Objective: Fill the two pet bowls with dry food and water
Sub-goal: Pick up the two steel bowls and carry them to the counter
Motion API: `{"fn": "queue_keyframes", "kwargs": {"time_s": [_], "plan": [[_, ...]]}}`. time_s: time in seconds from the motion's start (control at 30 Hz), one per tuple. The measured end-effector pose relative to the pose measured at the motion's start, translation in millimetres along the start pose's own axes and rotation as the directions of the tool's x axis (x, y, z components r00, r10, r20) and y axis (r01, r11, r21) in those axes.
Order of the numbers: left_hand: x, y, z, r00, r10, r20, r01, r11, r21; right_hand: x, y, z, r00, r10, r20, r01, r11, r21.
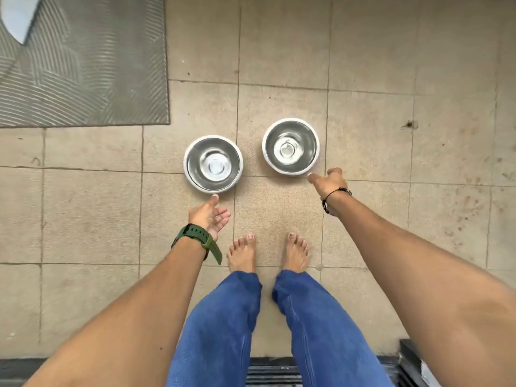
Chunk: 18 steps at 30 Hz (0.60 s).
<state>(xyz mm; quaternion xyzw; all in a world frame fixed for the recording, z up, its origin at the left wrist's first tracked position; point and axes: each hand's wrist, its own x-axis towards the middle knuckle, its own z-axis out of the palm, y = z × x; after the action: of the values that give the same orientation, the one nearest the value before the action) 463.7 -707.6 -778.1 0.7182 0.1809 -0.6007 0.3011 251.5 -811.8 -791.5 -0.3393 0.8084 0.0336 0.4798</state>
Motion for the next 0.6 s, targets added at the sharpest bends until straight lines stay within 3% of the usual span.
{"fn": "queue_keyframes", "kwargs": {"time_s": [0.23,0.33,0.37,0.4,0.43,0.5,0.6], "plan": [[152.0,-5.7,25.3,0.994,-0.054,-0.095,0.036,0.982,-0.183,131.1,11.4,64.9,0.986,0.164,0.016,-0.157,0.908,0.388],[206.6,-73.1,12.4,0.993,0.068,-0.092,-0.059,0.993,0.102,161.2,13.5,83.0,0.976,0.187,0.109,-0.216,0.832,0.511],[220.1,-118.3,3.9,0.952,0.267,-0.153,-0.179,0.886,0.427,171.0,15.3,86.9,0.973,0.19,0.127,-0.229,0.809,0.542],[228.3,-155.7,0.1,0.926,0.348,-0.15,-0.193,0.775,0.602,177.7,16.5,89.4,0.972,0.193,0.137,-0.237,0.79,0.566],[235.7,-183.0,-3.8,0.924,0.352,-0.149,-0.195,0.77,0.607,182.6,17.5,91.1,0.971,0.195,0.139,-0.239,0.777,0.582],[251.0,-180.4,-8.4,0.859,0.498,-0.123,-0.283,0.659,0.697,187.6,19.4,90.7,0.97,0.206,0.126,-0.24,0.779,0.579],[246.1,-178.2,-9.0,0.866,0.49,-0.096,-0.251,0.593,0.765,179.5,22.7,81.5,0.973,0.204,0.108,-0.229,0.789,0.571]]}}
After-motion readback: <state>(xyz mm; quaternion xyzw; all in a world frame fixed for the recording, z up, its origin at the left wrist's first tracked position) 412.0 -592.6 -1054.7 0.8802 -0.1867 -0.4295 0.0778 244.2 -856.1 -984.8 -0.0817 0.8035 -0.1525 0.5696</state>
